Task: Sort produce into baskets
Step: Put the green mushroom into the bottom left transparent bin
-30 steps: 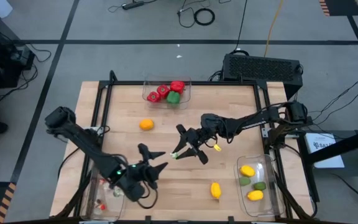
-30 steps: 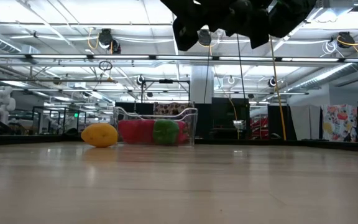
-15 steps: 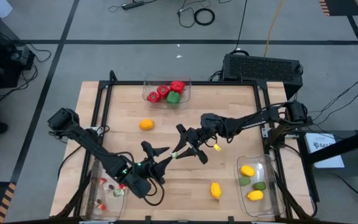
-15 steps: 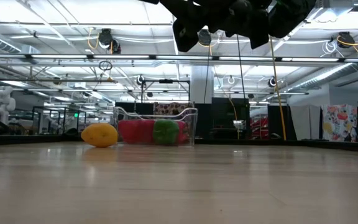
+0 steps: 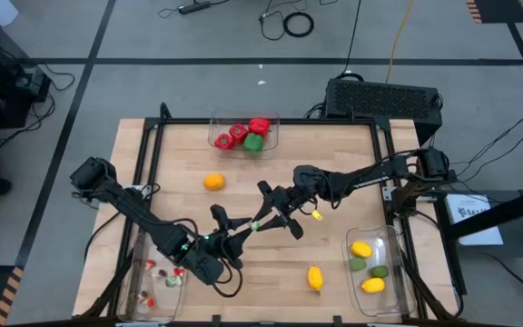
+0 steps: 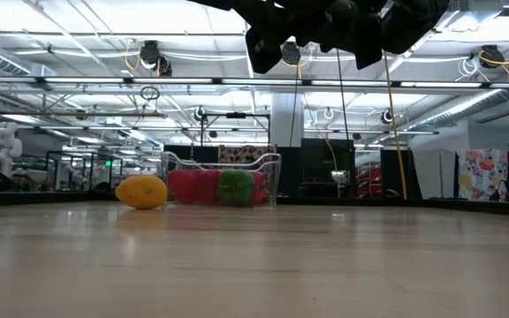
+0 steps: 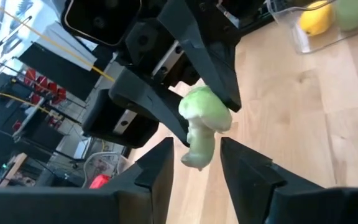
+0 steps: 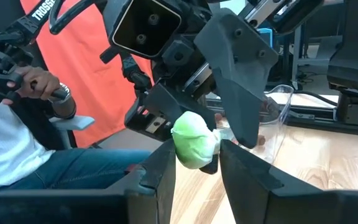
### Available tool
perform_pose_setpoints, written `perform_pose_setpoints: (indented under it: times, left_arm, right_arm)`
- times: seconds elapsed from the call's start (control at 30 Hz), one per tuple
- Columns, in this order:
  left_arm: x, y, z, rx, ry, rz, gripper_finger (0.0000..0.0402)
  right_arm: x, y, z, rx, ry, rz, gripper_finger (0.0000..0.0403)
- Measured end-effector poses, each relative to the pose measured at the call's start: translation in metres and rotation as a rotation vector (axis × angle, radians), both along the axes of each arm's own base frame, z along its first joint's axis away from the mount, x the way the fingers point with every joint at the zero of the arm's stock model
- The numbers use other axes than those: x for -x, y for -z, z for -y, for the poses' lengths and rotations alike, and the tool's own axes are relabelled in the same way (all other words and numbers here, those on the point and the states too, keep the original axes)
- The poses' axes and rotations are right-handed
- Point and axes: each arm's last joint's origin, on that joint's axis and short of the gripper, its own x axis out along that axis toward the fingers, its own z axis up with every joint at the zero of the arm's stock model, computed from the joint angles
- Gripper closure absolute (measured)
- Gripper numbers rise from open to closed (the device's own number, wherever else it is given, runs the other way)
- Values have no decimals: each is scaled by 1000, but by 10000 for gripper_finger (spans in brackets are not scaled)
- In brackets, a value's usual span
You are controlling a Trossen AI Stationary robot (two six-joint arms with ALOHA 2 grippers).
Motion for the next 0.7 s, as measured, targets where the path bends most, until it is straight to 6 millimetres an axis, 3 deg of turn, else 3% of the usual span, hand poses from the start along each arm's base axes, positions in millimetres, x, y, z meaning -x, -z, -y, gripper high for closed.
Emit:
perform_pose_setpoints:
  times: [0.5,0.7]
  left_arm:
    - [0,0,0,-7,-1,-2,326]
    - [1,0,1,-12,3,-10,331]
  right_arm:
    - [0,0,0,0,-1,-1,286]
    - [0,0,0,-23,10,-18,286]
